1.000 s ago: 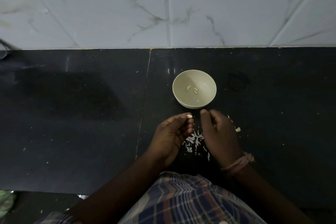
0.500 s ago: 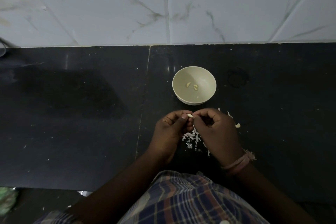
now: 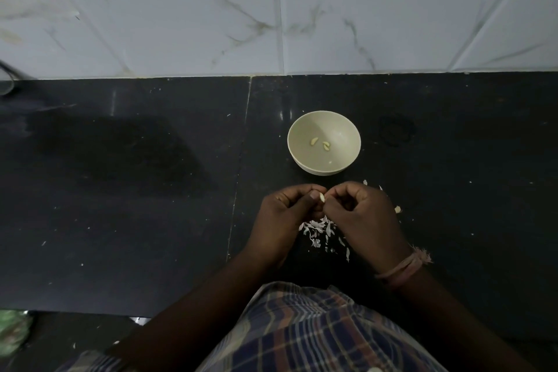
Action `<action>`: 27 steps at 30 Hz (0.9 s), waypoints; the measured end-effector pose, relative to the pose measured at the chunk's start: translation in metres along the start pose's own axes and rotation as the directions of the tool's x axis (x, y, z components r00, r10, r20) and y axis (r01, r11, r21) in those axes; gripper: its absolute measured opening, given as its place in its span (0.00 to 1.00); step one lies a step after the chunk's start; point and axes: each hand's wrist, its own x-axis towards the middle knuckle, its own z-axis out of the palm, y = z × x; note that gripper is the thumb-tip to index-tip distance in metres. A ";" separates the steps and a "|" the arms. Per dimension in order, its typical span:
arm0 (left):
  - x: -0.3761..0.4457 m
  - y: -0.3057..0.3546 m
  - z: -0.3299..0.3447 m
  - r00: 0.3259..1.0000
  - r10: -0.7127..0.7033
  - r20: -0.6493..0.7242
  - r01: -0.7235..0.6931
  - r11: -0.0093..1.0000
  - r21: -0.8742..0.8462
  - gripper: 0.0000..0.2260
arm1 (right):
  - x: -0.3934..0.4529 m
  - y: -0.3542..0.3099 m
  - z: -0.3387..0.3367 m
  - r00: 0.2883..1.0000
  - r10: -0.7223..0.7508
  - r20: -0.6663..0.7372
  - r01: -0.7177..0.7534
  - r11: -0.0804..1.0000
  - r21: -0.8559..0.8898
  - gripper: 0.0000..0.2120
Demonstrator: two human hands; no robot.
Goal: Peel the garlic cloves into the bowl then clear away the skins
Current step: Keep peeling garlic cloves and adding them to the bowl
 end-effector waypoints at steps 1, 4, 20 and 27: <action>0.000 -0.001 0.000 1.000 -0.003 -0.012 0.003 1.000 -0.015 0.08 | 0.000 0.000 0.000 1.000 0.008 0.002 -0.008 1.000 0.007 0.05; 0.001 -0.003 0.000 0.999 -0.008 -0.039 0.006 0.999 -0.046 0.08 | 0.000 0.000 0.001 1.000 0.021 0.008 -0.021 0.999 0.036 0.04; 0.003 -0.003 0.004 0.991 -0.133 0.005 0.131 0.967 -0.220 0.12 | 0.004 0.011 0.007 0.992 -0.125 -0.019 0.121 0.982 -0.142 0.04; 0.001 0.001 0.007 0.986 -0.165 0.031 0.167 0.952 -0.256 0.11 | 0.001 0.013 0.006 0.994 -0.109 0.009 0.109 0.991 -0.075 0.03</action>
